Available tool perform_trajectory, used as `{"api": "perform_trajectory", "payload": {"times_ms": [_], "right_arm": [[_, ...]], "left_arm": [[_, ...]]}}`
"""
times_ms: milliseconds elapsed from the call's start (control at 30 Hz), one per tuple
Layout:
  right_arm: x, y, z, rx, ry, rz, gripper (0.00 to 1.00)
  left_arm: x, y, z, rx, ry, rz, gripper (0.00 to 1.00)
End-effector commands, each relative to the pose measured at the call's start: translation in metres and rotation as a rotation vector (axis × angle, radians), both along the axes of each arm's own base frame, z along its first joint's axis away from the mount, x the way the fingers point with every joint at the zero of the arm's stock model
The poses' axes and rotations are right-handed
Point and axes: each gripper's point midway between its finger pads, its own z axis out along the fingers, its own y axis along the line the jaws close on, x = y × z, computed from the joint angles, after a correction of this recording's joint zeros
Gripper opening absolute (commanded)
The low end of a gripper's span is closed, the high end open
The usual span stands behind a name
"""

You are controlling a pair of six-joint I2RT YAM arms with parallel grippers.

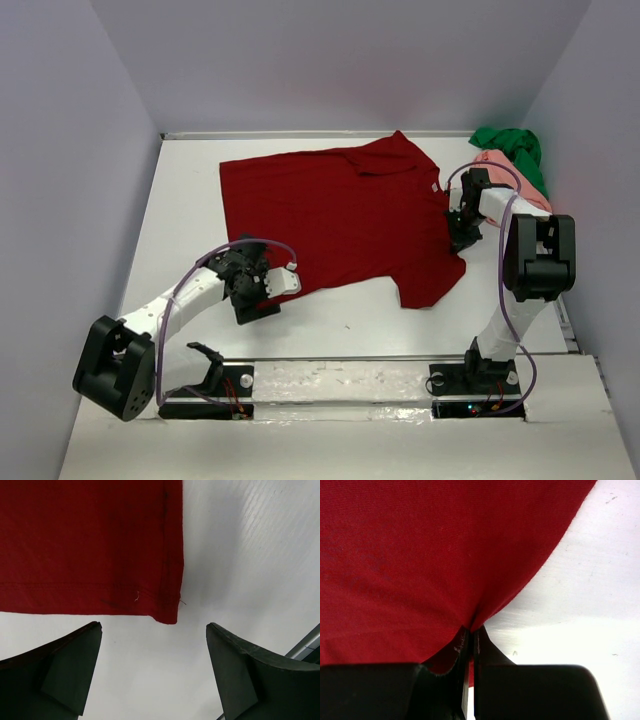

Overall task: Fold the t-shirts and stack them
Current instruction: Flatten out the tshirt

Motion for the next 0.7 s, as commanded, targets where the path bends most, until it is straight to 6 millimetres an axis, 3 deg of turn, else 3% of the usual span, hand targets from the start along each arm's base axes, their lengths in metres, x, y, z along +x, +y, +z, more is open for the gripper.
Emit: {"api": "perform_trajectory", "payload": {"times_ms": [0, 200, 300, 433, 467, 500, 533, 600, 667], "right_arm": [[-0.001, -0.001, 0.001, 0.009, 0.016, -0.005, 0.00], [-0.002, -0.001, 0.000, 0.010, 0.017, -0.002, 0.00], [-0.003, 0.000, 0.001, 0.011, 0.015, 0.001, 0.00], [-0.006, 0.000, 0.001, 0.010, 0.018, 0.007, 0.00], [-0.006, -0.001, 0.002, 0.008, 0.015, 0.007, 0.00], [-0.006, 0.000, 0.003, 0.010, 0.013, 0.011, 0.00], [-0.006, 0.000, 0.003, 0.010, 0.012, 0.011, 0.00], [-0.008, 0.000, 0.006, 0.011, 0.007, 0.012, 0.00], [-0.009, 0.000, 0.008, 0.012, 0.003, 0.017, 0.00]], "left_arm": [[0.002, -0.005, -0.004, -0.009, -0.004, -0.019, 0.95], [0.001, -0.006, -0.021, 0.022, 0.012, -0.016, 0.94], [-0.001, -0.012, -0.026, 0.002, 0.042, -0.020, 0.87], [-0.004, -0.013, -0.034, 0.014, 0.077, -0.012, 0.63], [-0.004, -0.012, -0.034, 0.018, 0.079, -0.008, 0.47], [-0.003, -0.012, -0.033, 0.018, 0.078, -0.002, 0.38], [-0.001, -0.013, -0.030, 0.019, 0.067, 0.003, 0.18], [0.003, -0.012, -0.025, 0.019, 0.048, 0.020, 0.00], [0.010, -0.010, -0.019, 0.032, 0.011, 0.047, 0.00]]}}
